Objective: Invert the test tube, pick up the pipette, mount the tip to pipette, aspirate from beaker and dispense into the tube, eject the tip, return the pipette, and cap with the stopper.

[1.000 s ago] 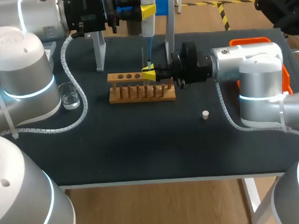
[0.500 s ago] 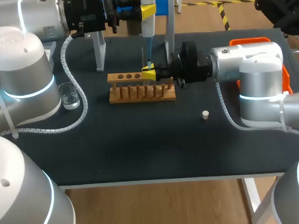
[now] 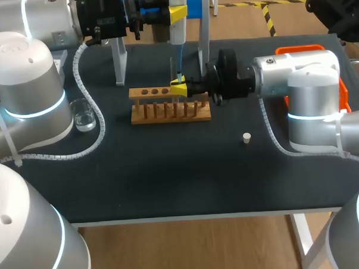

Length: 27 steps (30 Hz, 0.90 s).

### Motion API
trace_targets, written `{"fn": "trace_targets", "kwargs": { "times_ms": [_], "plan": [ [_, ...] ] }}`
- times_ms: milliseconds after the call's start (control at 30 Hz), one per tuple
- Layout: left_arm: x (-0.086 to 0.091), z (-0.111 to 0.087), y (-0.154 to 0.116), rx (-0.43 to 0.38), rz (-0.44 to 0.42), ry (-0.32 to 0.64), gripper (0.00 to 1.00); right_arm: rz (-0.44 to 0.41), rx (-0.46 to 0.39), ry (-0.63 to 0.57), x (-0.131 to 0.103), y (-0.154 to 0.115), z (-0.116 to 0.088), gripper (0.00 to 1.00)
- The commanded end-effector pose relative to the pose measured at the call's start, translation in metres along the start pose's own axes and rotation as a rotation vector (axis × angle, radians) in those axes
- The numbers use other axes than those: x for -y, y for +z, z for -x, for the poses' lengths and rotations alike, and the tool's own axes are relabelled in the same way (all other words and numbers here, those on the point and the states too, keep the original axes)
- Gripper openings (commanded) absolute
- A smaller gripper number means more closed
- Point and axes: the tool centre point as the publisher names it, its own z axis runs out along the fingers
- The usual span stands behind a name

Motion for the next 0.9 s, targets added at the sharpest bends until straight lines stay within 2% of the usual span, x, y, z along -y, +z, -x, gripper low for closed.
{"fn": "trace_targets", "kwargs": {
  "times_ms": [33, 900],
  "plan": [
    [-0.0004, -0.0003, -0.0009, -0.001, -0.004, 0.001, 0.00, -0.002, -0.002, 0.000, -0.0009, -0.0004, 0.0000, 0.00],
    [-0.0004, -0.0003, -0.0009, -0.001, -0.004, 0.001, 0.00, 0.000, -0.002, 0.000, -0.0037, 0.0022, 0.0015, 0.00]
  ]
}}
